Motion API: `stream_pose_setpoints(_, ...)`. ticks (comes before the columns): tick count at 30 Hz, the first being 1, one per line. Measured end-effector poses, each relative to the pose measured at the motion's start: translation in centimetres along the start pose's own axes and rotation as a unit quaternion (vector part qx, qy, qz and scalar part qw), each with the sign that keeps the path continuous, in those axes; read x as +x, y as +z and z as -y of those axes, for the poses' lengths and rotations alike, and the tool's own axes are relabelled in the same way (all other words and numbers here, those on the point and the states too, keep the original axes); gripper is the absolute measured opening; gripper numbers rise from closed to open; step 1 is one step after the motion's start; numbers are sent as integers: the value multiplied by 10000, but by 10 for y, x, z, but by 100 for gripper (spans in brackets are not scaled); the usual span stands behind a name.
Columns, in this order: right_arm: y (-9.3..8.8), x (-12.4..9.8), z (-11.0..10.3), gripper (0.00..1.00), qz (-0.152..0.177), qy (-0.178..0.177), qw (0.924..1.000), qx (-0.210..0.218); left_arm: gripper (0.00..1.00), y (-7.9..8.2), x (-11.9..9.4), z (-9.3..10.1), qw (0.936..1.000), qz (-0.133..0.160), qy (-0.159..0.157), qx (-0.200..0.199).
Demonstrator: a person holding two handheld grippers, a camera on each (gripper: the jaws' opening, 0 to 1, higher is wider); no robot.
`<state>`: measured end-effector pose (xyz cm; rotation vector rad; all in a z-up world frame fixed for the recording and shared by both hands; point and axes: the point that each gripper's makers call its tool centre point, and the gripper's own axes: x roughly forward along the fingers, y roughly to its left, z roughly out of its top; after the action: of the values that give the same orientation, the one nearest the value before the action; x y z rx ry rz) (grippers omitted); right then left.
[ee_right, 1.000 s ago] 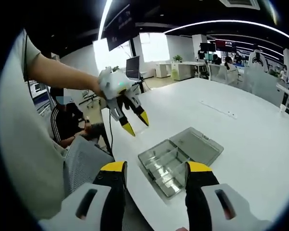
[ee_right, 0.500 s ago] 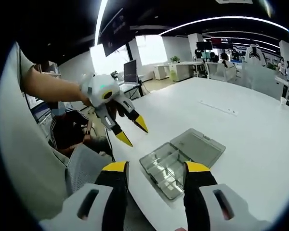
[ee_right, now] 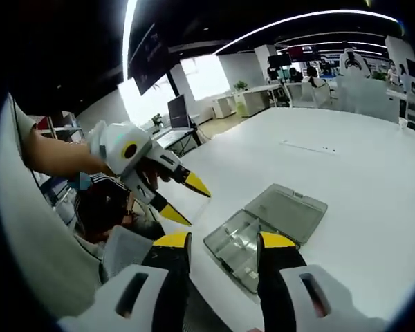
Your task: Insert the divider into the dual guide fixture by aligning both edges with the guide slots and pushing it downward to the bottom, including one-sided entry, uneven engagement, binding, and posture correction.
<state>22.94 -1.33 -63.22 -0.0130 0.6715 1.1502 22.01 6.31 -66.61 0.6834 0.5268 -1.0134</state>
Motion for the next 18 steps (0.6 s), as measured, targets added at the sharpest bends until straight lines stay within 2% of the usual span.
stream_pose_setpoints(8, 5, 10, -4, 30, -20, 75, 9995, 321, 29, 22, 4, 2, 9994, 303, 172, -28)
stream_pose_setpoints(18, 12, 14, -11, 27, 97, 239, 9972, 708, 29, 36, 7, 1, 9979, 483, 421, -53)
